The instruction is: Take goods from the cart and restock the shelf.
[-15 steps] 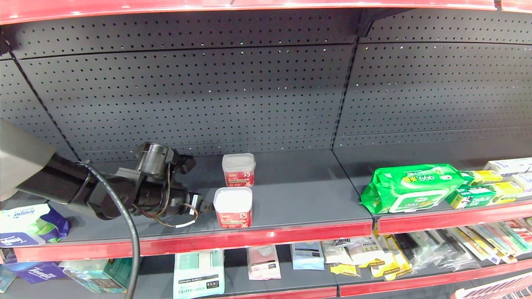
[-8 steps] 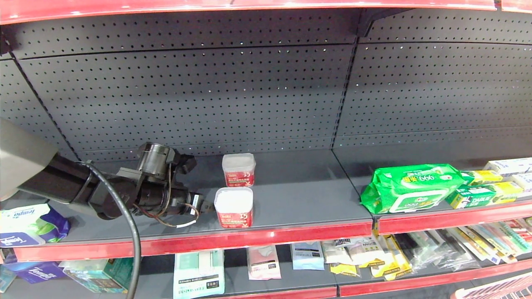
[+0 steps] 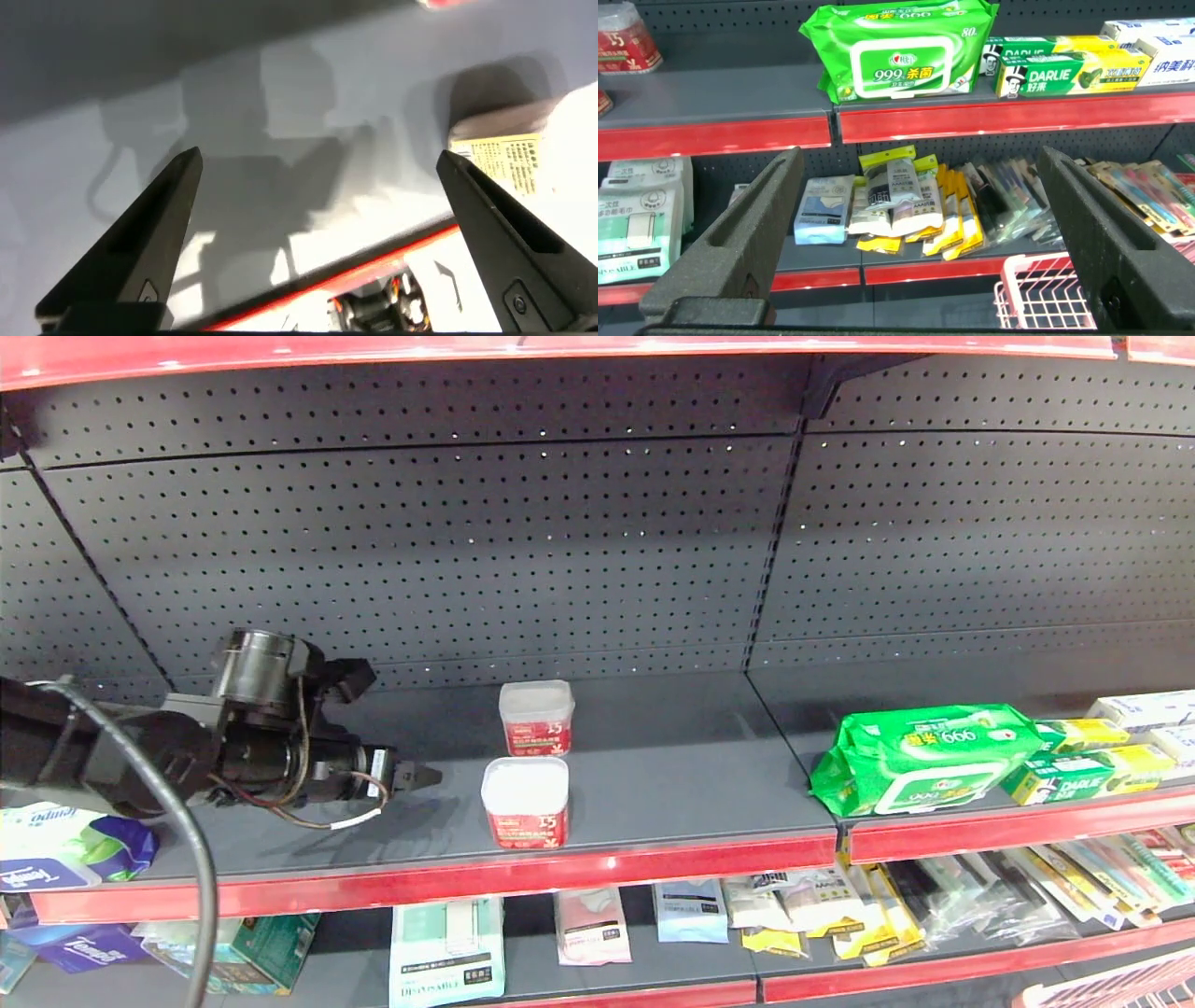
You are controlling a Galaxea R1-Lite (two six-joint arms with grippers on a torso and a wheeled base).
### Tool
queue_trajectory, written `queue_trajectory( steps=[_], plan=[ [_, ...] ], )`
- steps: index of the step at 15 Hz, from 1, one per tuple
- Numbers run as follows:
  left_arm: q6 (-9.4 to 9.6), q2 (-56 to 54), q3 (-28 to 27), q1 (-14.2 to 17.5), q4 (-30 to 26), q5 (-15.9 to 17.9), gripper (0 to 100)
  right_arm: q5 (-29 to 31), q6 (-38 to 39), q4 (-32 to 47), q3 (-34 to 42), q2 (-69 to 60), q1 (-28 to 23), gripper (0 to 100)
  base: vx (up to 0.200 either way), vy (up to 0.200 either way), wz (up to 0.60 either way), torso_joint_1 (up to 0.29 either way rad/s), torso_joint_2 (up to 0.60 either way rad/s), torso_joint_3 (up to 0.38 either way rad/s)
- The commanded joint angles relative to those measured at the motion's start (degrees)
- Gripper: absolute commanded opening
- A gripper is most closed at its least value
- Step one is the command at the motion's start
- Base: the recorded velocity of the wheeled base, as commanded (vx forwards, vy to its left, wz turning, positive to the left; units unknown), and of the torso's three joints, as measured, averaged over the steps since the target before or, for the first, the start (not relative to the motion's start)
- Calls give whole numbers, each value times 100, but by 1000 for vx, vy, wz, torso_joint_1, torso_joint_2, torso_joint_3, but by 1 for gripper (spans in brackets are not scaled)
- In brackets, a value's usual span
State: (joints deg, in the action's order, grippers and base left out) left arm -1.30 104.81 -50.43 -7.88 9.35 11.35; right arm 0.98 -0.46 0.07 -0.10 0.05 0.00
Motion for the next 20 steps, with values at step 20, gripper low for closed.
queue_trajectory(
  steps=[20],
  plan=[
    [1141,-10481,3488,779,-3941,78,100,-10,73,1,10,4,-9,100,0,0,0,0,0,0]
  ],
)
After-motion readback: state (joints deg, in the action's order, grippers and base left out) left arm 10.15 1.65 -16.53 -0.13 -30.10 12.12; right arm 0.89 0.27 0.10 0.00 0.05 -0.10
